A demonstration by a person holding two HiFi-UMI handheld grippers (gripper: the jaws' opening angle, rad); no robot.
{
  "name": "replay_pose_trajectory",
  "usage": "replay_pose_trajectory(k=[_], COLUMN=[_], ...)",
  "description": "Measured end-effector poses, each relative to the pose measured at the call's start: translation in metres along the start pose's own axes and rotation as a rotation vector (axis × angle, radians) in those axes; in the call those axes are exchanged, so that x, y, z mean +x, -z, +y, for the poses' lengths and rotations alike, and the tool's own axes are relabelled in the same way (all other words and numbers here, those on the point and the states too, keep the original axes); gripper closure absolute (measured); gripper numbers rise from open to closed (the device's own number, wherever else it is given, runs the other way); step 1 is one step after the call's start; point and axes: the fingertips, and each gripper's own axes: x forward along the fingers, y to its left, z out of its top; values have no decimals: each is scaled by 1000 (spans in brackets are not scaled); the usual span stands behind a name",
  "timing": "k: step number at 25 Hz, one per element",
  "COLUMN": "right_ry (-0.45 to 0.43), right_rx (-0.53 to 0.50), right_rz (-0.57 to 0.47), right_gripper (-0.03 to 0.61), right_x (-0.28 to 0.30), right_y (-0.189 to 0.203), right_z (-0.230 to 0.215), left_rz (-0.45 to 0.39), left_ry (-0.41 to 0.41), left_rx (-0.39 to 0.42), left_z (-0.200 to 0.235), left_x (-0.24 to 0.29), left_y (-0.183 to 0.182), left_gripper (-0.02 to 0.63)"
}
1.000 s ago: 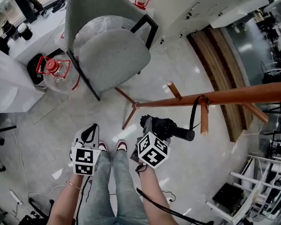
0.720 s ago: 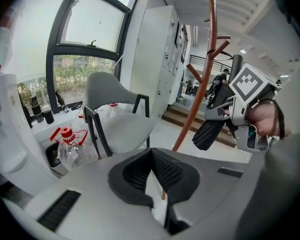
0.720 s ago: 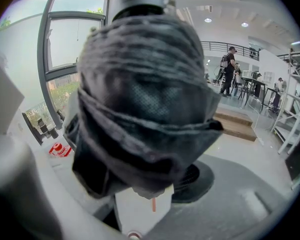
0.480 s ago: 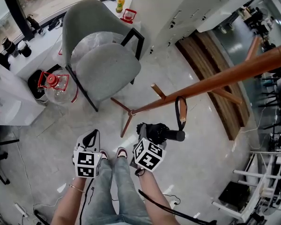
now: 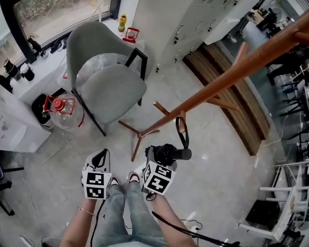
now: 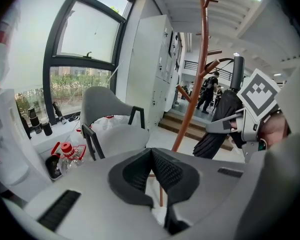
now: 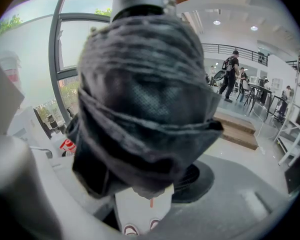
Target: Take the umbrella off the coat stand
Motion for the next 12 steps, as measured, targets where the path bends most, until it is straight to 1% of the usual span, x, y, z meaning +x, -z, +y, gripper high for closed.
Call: replay_pose_trajectory(k=[7, 12], right_ry=[-20, -29], right_rx=[-33, -34], right_rz=[4, 13], right_gripper=[314, 314], right_x=[-27, -48], right_y=[-5, -5], right_z=[1, -6], left_rz=[-14, -27], left_ry=[30, 62], left_rx=[22, 52], left_z=[-11, -25], left_x=[-8, -8], left_y=[-23, -42], left_gripper=[609, 609])
